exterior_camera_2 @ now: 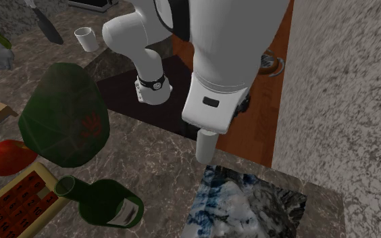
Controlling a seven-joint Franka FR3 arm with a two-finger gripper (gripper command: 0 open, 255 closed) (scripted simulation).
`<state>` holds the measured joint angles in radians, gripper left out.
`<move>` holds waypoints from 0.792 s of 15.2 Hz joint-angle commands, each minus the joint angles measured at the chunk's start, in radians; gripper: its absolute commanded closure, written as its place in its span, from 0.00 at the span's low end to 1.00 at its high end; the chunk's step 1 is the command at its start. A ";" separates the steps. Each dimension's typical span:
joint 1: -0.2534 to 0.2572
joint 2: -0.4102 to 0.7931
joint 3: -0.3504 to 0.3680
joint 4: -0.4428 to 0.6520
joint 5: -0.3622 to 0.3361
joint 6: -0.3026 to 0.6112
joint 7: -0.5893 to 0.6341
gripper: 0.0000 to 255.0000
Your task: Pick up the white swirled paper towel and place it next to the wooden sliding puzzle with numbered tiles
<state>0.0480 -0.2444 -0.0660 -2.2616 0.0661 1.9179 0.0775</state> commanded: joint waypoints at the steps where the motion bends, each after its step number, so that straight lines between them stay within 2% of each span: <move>1: 0.003 0.018 0.002 -0.012 0.005 0.029 -0.002 0.00; 7: 0.006 0.036 0.004 -0.071 0.010 0.106 -0.004 0.00; 12: 0.006 0.036 0.004 -0.071 0.010 0.106 -0.004 0.00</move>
<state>0.0536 -0.2080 -0.0620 -2.3317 0.0763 2.0235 0.0733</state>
